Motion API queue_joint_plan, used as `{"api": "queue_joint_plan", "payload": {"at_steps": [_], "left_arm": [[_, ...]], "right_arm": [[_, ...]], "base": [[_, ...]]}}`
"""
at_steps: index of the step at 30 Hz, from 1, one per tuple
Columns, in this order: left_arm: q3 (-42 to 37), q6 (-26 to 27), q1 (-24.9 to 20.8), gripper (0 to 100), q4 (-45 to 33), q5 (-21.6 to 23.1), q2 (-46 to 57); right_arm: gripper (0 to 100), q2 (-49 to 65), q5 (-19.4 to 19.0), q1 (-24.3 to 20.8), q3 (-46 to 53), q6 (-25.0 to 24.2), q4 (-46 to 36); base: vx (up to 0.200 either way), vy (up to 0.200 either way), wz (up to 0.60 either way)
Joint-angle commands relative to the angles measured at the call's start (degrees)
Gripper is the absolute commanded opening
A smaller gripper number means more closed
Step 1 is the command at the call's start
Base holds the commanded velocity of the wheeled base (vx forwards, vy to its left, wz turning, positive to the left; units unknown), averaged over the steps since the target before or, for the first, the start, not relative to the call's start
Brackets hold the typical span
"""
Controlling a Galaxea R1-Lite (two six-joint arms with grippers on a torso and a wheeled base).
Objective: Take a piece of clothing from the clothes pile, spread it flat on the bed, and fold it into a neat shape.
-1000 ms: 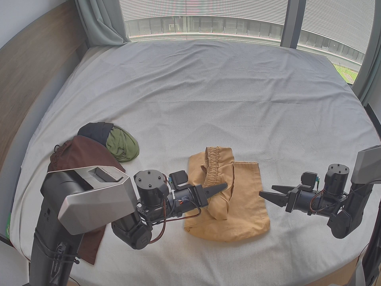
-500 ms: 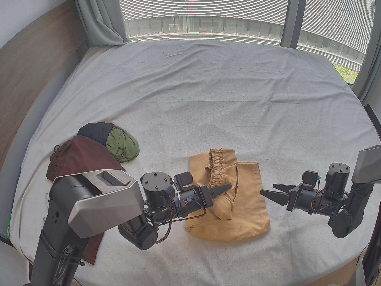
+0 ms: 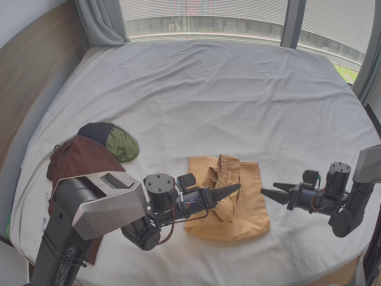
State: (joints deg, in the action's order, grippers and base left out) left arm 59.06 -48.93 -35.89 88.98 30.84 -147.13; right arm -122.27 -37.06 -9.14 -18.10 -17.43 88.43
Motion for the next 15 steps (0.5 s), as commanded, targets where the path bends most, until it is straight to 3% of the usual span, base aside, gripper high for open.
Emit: {"api": "queue_joint_plan", "payload": {"at_steps": [1,15], "left_arm": [[0.0,0.3,-0.2,100,0.1,-0.1,0.1],[-1.7,2.4,-1.6,100,0.1,-2.7,2.2]], "right_arm": [[100,0.0,0.0,0.0,0.0,0.0,0.0],[100,-0.5,0.0,-0.7,0.1,0.0,0.0]], "base": [[0.0,0.0,0.0],[0.0,0.0,0.0]]}}
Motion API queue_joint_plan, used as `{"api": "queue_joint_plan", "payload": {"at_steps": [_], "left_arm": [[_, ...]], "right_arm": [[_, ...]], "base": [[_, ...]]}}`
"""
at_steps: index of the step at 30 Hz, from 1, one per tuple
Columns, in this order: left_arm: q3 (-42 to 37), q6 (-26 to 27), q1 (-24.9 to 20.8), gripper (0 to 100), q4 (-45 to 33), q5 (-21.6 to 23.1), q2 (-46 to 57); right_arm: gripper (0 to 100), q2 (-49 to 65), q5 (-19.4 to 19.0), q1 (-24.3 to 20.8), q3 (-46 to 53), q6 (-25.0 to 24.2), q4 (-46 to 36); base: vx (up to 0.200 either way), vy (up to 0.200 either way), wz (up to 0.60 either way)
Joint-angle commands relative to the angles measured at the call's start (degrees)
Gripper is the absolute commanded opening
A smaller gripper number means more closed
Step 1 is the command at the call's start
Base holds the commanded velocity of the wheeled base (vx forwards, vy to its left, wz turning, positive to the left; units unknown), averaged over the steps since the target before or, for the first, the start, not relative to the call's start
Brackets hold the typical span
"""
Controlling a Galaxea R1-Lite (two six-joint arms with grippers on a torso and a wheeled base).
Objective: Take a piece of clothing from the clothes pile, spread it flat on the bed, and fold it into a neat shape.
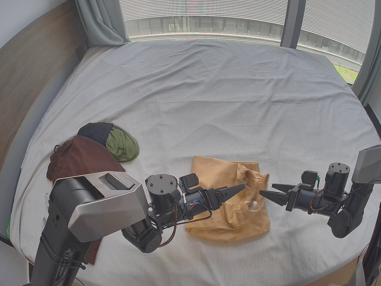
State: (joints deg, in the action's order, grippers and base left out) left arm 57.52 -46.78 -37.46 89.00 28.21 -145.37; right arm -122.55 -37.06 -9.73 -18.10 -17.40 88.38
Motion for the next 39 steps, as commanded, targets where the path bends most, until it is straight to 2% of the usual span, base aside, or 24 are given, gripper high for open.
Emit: {"api": "queue_joint_plan", "payload": {"at_steps": [1,6,12,21,27,35,39], "left_arm": [[-0.2,0.3,-0.1,100,0.0,-0.1,0.5],[-0.9,2.0,0.5,100,-0.1,-1.3,1.3],[-1.4,4.1,2.6,100,-0.1,-2.4,2.4],[-8.3,5.3,8.0,100,-0.6,-2.3,8.5],[-13.3,6.6,11.3,100,-0.2,-1.7,11.1],[-17.6,14.2,18.2,100,-0.1,0.7,12.0],[-17.6,15.7,19.3,100,-0.1,1.1,12.2]], "right_arm": [[100,-0.2,0.0,-0.1,0.1,0.0,0.0],[100,-0.3,0.0,-0.5,0.0,0.0,0.0],[100,-1.0,0.1,-2.9,0.3,0.1,0.0],[100,-4.5,0.2,-5.6,1.1,0.1,0.1],[100,-6.6,4.5,-8.0,0.8,-0.1,0.1],[100,-9.5,4.8,-8.6,1.1,0.1,0.1],[100,-11.2,4.9,-8.6,1.7,0.2,0.1]], "base": [[0.0,0.0,0.0],[0.0,0.0,0.0],[0.0,0.0,0.0],[0.0,0.0,0.0],[0.0,0.0,0.0],[0.0,0.0,0.0],[0.0,0.0,0.0]]}}
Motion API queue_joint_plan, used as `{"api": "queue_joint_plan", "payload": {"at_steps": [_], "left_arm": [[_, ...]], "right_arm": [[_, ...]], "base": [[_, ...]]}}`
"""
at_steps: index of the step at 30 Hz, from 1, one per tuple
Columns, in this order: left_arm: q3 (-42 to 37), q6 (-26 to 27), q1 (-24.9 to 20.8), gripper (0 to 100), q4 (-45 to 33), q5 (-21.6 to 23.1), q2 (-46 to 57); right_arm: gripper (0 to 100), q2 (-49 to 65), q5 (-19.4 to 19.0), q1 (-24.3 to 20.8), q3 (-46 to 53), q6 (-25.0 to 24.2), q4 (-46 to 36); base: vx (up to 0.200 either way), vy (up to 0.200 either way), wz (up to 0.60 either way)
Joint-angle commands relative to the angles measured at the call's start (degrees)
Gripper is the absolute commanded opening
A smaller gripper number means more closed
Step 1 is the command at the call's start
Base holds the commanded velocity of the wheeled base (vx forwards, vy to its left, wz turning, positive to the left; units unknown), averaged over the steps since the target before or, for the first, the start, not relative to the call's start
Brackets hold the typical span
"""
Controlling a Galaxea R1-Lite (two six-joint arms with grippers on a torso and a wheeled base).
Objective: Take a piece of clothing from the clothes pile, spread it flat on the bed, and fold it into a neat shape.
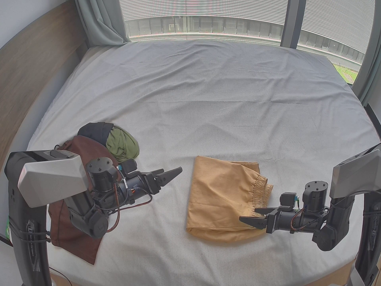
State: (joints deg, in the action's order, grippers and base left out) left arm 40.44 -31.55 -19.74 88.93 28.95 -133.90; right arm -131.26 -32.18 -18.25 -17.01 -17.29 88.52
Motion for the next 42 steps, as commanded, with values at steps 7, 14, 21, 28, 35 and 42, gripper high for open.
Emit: {"api": "queue_joint_plan", "payload": {"at_steps": [7,14,21,28,35,42], "left_arm": [[-0.4,0.6,3.0,100,0.0,0.3,0.7],[-0.6,1.3,3.8,100,0.0,0.3,0.1],[-1.8,2.3,3.8,100,0.0,0.3,0.1],[-3.9,10.4,3.9,100,0.0,0.1,0.3],[-4.4,22.8,5.1,100,0.1,0.2,0.2],[-4.8,31.1,7.0,100,0.1,1.6,0.0]], "right_arm": [[100,-4.9,0.1,0.1,1.7,0.5,0.0],[100,-6.4,0.1,0.1,1.7,0.8,0.1],[100,-7.1,0.1,0.3,1.2,2.4,0.1],[100,-3.2,0.1,0.8,1.4,2.5,0.1],[100,1.3,-0.1,3.0,1.7,2.5,0.0],[100,2.8,0.3,5.2,2.5,2.8,-0.1]], "base": [[0.0,0.0,0.0],[0.0,0.0,0.0],[0.0,0.0,0.0],[0.0,0.0,0.0],[0.0,0.0,0.0],[0.0,0.0,0.0]]}}
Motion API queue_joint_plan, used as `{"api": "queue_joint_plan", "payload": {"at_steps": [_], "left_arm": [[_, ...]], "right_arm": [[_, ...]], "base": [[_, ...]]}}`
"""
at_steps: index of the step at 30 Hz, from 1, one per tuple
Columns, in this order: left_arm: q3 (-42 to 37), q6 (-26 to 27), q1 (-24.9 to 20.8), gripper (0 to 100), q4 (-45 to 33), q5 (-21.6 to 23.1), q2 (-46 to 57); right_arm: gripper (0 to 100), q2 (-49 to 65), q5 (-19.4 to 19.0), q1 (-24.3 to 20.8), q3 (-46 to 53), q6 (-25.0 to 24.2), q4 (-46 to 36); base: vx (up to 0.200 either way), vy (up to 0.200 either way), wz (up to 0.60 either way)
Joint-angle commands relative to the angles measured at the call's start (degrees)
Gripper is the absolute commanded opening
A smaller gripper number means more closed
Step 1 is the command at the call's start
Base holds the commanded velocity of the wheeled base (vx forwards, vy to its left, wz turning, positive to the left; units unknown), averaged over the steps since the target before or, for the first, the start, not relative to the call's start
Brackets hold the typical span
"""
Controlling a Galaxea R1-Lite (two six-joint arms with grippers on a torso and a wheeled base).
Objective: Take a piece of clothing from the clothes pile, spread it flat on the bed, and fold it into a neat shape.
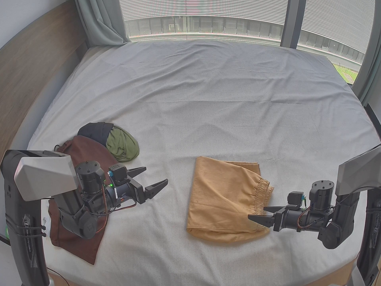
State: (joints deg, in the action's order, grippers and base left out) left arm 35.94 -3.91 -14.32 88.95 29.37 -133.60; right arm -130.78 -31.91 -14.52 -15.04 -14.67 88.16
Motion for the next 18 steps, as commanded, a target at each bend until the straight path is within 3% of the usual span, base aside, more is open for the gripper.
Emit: {"api": "queue_joint_plan", "payload": {"at_steps": [1,18], "left_arm": [[-0.3,4.7,1.8,100,0.1,1.7,-0.3],[-1.2,6.4,1.5,100,0.1,2.9,-1.6]], "right_arm": [[100,2.1,0.0,1.8,0.6,0.2,0.3],[100,-2.5,0.0,3.7,3.6,0.5,0.2]], "base": [[0.0,0.0,0.0],[0.0,0.0,0.0]]}}
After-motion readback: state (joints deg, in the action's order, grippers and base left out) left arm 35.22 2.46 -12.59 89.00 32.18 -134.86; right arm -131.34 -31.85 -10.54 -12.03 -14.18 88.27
